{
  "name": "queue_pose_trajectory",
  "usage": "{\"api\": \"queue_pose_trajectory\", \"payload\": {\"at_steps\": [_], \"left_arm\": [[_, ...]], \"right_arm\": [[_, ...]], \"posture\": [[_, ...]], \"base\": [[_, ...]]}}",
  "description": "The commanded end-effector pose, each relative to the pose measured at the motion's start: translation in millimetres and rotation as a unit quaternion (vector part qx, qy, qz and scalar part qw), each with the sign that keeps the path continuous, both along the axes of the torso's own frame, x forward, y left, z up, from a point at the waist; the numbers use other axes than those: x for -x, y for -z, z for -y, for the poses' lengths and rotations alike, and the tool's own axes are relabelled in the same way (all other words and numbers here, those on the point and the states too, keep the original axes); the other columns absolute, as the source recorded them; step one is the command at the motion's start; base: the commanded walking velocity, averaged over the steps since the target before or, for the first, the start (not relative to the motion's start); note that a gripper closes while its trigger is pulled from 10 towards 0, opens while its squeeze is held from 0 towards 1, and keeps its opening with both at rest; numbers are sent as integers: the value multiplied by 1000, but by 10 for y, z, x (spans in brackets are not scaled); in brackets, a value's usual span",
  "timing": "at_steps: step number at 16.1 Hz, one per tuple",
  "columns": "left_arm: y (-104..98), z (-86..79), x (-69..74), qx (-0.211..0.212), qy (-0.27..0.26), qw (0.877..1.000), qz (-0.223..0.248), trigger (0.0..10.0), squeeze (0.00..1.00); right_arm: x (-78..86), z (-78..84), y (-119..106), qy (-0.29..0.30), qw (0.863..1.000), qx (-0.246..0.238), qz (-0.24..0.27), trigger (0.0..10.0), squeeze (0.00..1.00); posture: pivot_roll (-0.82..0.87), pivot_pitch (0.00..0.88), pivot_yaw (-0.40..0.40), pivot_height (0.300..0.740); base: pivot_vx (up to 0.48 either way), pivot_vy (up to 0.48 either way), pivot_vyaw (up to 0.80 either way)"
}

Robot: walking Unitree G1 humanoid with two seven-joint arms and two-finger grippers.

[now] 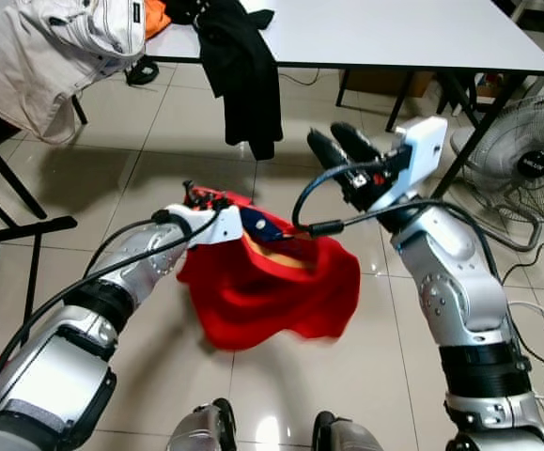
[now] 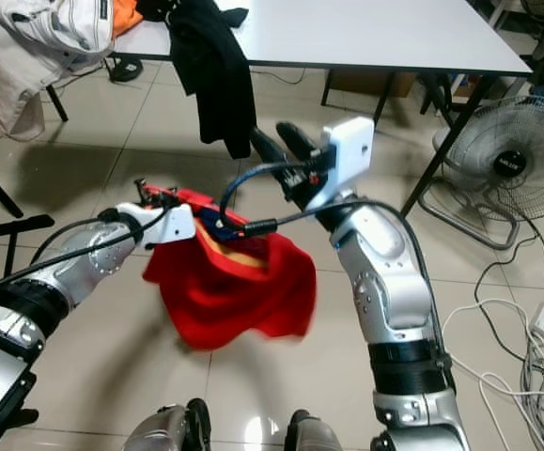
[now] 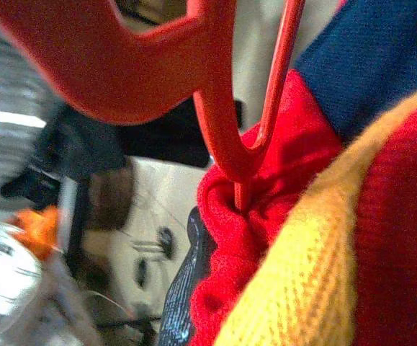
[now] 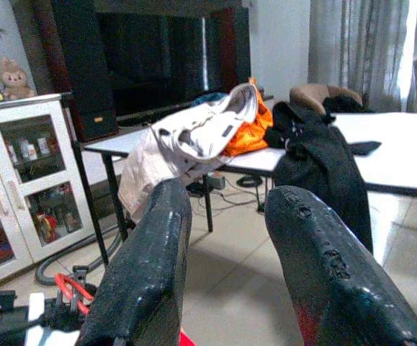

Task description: Hang hanger

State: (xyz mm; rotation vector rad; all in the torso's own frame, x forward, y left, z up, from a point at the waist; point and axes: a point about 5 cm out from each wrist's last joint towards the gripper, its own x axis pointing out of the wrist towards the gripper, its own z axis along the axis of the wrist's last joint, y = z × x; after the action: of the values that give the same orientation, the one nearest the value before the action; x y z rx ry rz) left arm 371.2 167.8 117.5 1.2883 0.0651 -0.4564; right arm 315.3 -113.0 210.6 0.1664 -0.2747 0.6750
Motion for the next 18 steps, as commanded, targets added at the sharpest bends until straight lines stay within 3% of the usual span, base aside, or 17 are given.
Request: {"api": "queue_pose_trajectory", "payload": {"at_steps": [1, 2, 4, 5, 6, 7, 9, 12, 15, 16, 18], "left_arm": [[20, -21, 5, 19, -13, 1000, -21, 10000, 0], [81, -72, 20, 37, -37, 997, -59, 10000, 0], [81, -72, 20, 109, -62, 988, -89, 10000, 0], [32, -61, -3, 152, -75, 981, -91, 10000, 0], [32, -61, -3, 152, -75, 981, -91, 10000, 0], [-74, -43, -42, 199, -79, 973, -83, 10000, 0], [-248, 6, -63, 252, -57, 963, -73, 10000, 0], [-490, 39, -51, 249, -11, 968, -34, 10000, 0], [-499, 37, -5, 227, 15, 974, -22, 10000, 0], [-474, 30, 14, 213, 15, 977, -19, 10000, 0], [-432, 52, 48, 196, 18, 980, -18, 10000, 0]], "right_arm": [[0, 16, 47, 6, 1000, 7, -5, 10000, 0], [-2, 13, 91, 4, 1000, 10, -13, 10000, 0], [0, 1, 173, 0, 999, 27, -21, 10000, 0], [1, 0, 227, -1, 999, 40, -25, 10000, 0], [1, 0, 227, -1, 999, 40, -25, 10000, 0], [5, -17, 280, -9, 998, 52, -31, 10000, 0], [25, -74, 327, -38, 996, 70, -40, 10000, 0], [56, -118, 329, -107, 990, 77, -56, 10000, 0], [64, -77, 193, -150, 984, 86, -43, 10000, 0], [74, -49, 59, -166, 982, 90, -21, 10000, 1000], [96, -41, -131, -184, 978, 96, 14, 10000, 1000]], "posture": [[-114, 113, 4, 740], [-115, 115, 4, 740], [-118, 117, 2, 740], [-118, 118, 1, 740], [-118, 118, 1, 740], [-122, 121, 1, 740], [-125, 124, 1, 740], [-120, 126, 2, 740], [-108, 128, -1, 740], [-107, 129, -4, 740], [-107, 129, -4, 740]], "base": [[0, 0, 0], [0, 0, 0], [0, 0, 0], [0, 0, 0], [0, 0, 0], [0, 0, 0], [0, 0, 0], [0, 0, 0], [0, 0, 0], [0, 0, 0], [0, 0, 0]]}}
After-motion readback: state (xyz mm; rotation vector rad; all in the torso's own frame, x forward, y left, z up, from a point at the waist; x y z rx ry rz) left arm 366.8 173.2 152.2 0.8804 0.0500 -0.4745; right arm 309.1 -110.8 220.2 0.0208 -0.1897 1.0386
